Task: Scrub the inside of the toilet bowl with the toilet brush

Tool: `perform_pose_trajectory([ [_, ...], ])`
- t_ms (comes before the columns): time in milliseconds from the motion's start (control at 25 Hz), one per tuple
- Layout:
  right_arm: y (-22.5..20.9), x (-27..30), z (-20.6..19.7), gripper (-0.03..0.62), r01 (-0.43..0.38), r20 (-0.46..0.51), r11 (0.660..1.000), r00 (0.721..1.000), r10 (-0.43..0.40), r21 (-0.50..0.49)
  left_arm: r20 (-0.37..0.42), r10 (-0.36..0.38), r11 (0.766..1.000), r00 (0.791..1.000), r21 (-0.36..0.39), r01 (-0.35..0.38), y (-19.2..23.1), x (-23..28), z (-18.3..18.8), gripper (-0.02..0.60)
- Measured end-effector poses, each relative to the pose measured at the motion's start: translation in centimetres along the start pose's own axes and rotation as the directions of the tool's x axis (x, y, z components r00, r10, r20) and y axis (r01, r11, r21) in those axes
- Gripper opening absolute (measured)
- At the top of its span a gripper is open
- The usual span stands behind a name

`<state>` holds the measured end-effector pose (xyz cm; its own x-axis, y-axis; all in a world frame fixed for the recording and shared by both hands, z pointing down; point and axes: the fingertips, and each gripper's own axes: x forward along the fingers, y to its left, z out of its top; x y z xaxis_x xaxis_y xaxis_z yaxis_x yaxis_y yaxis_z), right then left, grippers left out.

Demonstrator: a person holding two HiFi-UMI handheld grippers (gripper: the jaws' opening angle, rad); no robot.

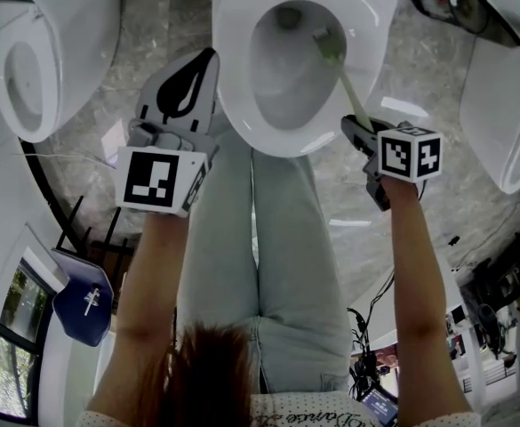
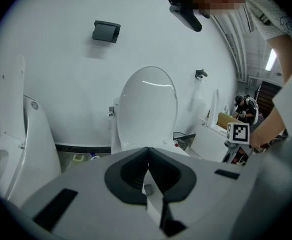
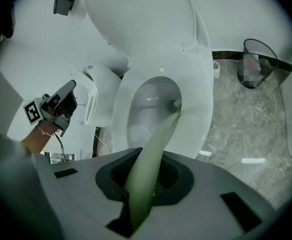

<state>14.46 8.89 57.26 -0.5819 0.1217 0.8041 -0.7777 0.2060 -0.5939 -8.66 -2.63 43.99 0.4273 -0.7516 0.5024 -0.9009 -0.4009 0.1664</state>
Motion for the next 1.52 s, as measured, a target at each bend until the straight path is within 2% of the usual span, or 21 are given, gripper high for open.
perform_pose_trajectory([
  [440,1.9,1.0,-4.0,0.054,-0.051,-0.033,0.994,0.998,0.054,0.094,0.005,0.005,1.0,1.0,0.002,-0.005,0.4,-0.6,0.0,0.005],
  [1120,5.2,2.3,-6.6,0.04,-0.142,-0.034,0.972,0.988,0.15,0.186,0.005,0.002,1.0,1.0,0.004,-0.002,0.7,-1.0,-0.1,0.005],
  [1520,9.2,4.6,-8.4,0.034,-0.247,-0.035,0.932,0.964,0.265,0.264,0.003,0.005,1.0,1.0,0.0,-0.005,0.8,-1.3,-0.4,0.005],
])
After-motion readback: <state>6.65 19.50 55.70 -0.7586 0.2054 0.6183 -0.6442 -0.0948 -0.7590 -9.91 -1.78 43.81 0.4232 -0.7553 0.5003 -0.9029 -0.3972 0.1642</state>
